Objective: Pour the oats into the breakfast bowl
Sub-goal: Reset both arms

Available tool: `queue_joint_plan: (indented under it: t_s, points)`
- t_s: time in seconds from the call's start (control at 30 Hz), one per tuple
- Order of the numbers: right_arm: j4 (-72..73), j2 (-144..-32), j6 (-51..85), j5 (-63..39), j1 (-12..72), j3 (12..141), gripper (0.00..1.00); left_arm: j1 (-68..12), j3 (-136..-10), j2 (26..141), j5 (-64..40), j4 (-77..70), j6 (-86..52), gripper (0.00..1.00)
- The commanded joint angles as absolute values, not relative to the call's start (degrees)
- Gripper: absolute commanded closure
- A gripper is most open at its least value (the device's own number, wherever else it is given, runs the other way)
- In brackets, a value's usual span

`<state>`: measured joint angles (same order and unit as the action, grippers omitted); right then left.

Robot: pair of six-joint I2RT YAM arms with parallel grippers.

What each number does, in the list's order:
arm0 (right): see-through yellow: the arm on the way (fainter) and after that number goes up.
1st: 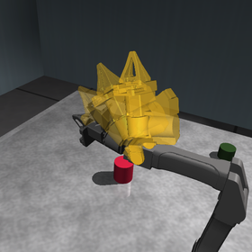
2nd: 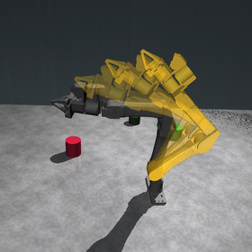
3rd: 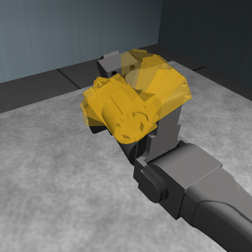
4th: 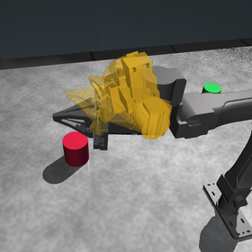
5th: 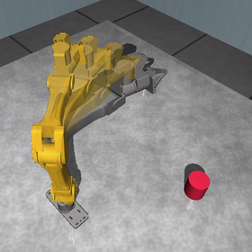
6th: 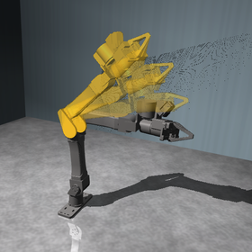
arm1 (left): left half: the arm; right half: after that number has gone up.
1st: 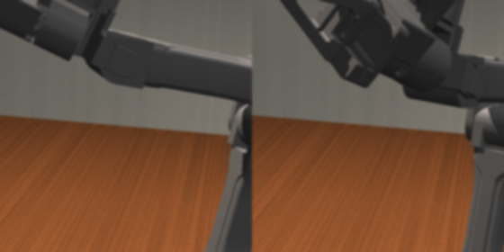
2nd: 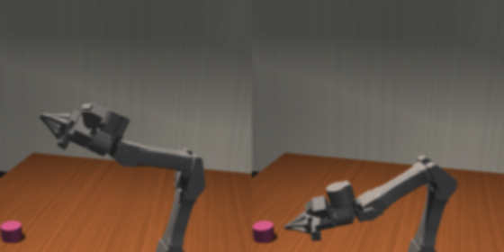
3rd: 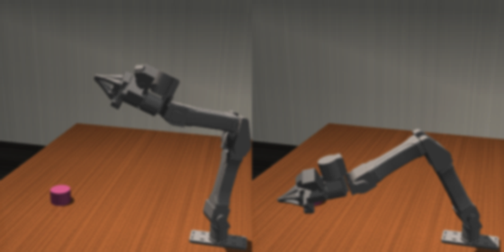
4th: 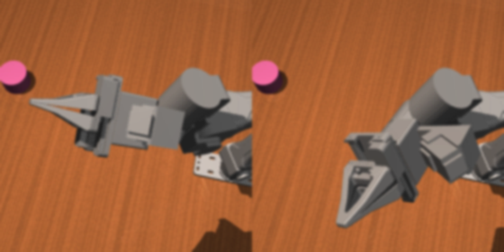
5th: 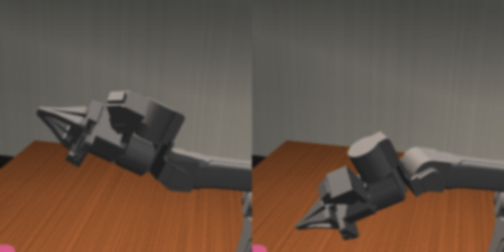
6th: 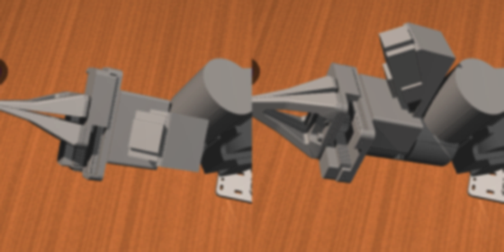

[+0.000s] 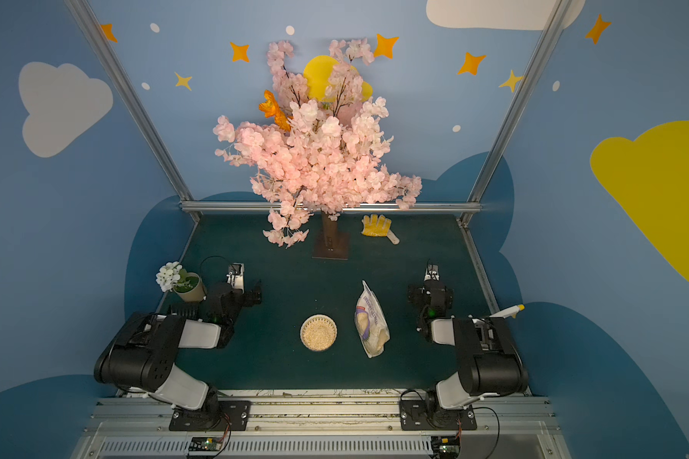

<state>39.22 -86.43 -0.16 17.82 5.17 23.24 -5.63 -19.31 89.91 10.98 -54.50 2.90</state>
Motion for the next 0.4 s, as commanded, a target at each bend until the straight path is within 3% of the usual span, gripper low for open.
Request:
queue_joint_plan:
  t_s: [0.0, 0.37]
  points:
    - [37.4, -84.4, -1.1, 16.0, 4.7, 25.4, 0.02, -5.5, -19.7, 90.1, 10.0, -56.4, 3.7, 0.00]
    - [37.1, -84.3, -0.9, 14.6, 4.0, 25.5, 0.02, -5.5, -19.6, 90.4, 10.1, -57.0, 3.9, 0.00]
